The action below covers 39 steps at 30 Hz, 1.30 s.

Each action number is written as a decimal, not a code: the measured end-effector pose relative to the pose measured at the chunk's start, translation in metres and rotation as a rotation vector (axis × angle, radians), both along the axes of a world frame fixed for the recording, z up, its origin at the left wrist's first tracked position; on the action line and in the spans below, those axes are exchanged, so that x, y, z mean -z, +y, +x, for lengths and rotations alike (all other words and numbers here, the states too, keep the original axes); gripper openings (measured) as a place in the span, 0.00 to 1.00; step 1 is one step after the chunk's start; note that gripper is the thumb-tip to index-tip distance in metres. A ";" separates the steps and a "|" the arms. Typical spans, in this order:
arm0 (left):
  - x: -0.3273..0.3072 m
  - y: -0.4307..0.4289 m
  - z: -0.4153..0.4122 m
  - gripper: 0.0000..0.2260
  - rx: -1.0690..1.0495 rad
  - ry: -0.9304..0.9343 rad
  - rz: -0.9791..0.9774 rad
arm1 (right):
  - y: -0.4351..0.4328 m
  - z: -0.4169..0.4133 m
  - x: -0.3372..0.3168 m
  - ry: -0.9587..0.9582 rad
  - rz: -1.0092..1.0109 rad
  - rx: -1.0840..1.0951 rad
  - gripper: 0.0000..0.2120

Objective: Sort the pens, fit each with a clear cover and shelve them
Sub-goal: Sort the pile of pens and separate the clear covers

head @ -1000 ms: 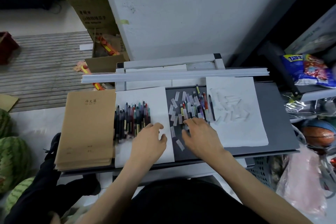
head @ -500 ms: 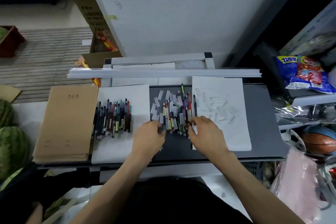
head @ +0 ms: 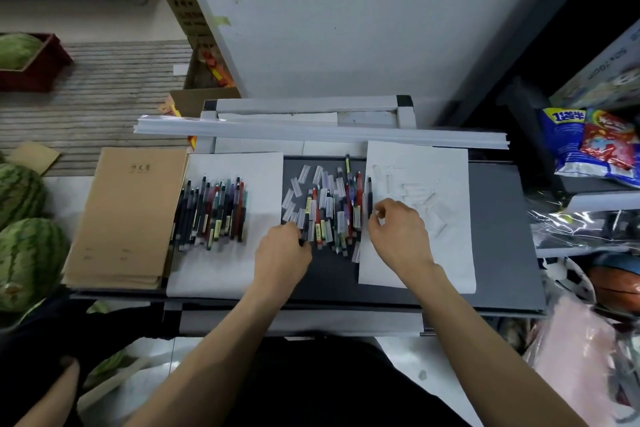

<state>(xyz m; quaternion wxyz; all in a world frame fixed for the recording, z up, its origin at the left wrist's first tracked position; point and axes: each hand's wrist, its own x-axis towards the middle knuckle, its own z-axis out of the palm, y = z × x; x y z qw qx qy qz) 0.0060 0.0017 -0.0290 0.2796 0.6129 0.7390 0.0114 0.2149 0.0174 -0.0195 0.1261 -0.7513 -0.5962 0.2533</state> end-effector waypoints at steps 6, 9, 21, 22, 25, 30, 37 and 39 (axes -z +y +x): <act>-0.021 -0.007 -0.008 0.08 -0.081 -0.078 0.082 | 0.019 0.000 0.008 -0.027 -0.041 0.025 0.09; -0.029 -0.009 -0.016 0.05 -0.152 -0.142 0.191 | 0.026 0.000 0.010 -0.034 -0.049 0.052 0.08; -0.047 0.007 -0.018 0.06 -0.429 -0.491 0.351 | 0.044 0.000 0.015 -0.230 -0.031 -0.008 0.15; -0.048 0.009 -0.017 0.06 -0.466 -0.521 0.346 | 0.044 0.001 0.016 -0.250 -0.025 -0.018 0.15; -0.048 0.014 -0.017 0.05 -0.552 -0.608 0.336 | 0.045 0.002 0.017 -0.282 0.004 -0.061 0.16; -0.041 0.015 -0.017 0.05 -0.604 -0.735 0.309 | 0.046 0.003 0.016 -0.309 0.024 -0.122 0.14; -0.030 0.010 -0.016 0.05 -0.715 -0.822 0.243 | 0.051 0.004 0.019 -0.378 0.022 -0.202 0.12; -0.025 0.008 -0.016 0.05 -0.746 -0.841 0.218 | 0.054 0.005 0.019 -0.398 0.013 -0.207 0.12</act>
